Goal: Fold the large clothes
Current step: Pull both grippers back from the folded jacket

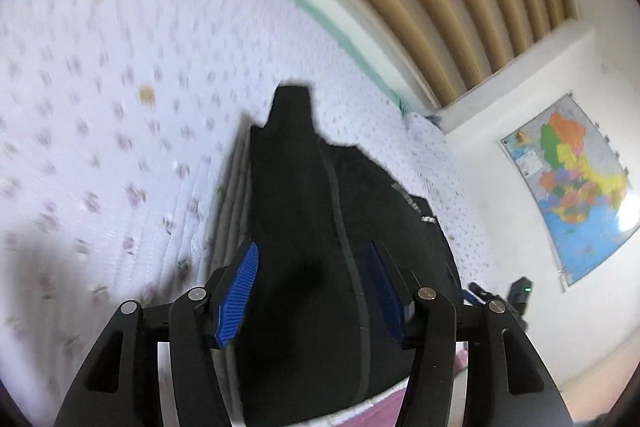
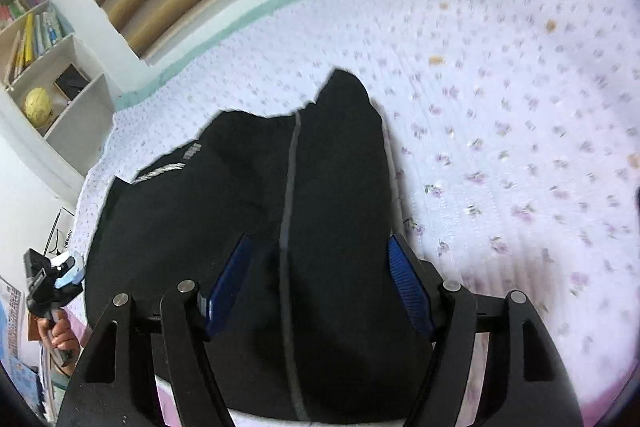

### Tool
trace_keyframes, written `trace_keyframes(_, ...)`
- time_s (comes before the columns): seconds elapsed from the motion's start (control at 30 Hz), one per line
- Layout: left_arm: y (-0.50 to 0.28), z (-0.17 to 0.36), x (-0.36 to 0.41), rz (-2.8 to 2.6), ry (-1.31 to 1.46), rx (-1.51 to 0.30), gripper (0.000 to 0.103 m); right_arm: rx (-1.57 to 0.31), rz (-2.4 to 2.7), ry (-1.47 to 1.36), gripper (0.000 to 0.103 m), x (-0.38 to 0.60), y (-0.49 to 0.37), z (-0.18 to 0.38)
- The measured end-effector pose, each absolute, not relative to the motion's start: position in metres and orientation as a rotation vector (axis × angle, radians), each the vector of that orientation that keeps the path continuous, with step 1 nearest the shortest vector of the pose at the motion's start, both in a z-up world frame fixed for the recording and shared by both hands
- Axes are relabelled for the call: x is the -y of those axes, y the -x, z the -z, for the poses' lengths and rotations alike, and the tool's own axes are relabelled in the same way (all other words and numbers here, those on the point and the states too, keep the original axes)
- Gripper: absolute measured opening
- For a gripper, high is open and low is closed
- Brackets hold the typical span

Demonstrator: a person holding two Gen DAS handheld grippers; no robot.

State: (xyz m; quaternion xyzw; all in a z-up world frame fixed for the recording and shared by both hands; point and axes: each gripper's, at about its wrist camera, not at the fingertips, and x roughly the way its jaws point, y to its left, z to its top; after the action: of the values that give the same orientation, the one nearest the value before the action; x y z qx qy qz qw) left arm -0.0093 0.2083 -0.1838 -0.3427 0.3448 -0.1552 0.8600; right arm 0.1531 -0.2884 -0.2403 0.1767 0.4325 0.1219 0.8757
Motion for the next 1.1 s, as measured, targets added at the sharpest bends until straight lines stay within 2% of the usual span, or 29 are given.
trace_keyframes(0.2, 0.039, 0.107, -0.156, 0.084, 0.363, -0.652, 0.062, -0.778, -0.241, -0.221, 0.075, 0.260, -0.109, 0.177)
trace_keyframes(0.3, 0.056, 0.081, -0.112, -0.044, 0.166, -0.612, 0.062, -0.713, -0.210, -0.131, 0.080, 0.234, -0.082, 0.141)
trace_keyframes(0.37, 0.066, 0.071, -0.092, -0.076, 0.114, -0.592, 0.063, -0.680, -0.176, -0.089, 0.086, 0.215, -0.068, 0.122)
trace_keyframes(0.43, 0.077, 0.061, -0.074, -0.104, 0.070, -0.561, 0.064, -0.661, -0.163, -0.081, 0.086, 0.203, -0.057, 0.108)
trace_keyframes(0.53, 0.090, 0.045, -0.054, -0.101, 0.060, -0.528, 0.073, -0.648, -0.171, -0.090, 0.086, 0.193, -0.045, 0.094)
trace_keyframes(0.6, 0.091, 0.042, -0.044, -0.094, 0.068, -0.511, 0.074, -0.640, -0.171, -0.084, 0.086, 0.186, -0.038, 0.087)
trace_keyframes(0.83, 0.072, 0.040, -0.020, -0.135, 0.051, -0.526, 0.076, -0.654, -0.164, -0.064, 0.087, 0.177, -0.044, 0.093)
trace_keyframes(1.1, 0.037, 0.063, 0.006, -0.214, -0.079, -0.567, 0.077, -0.746, -0.105, -0.047, 0.087, 0.169, -0.078, 0.140)
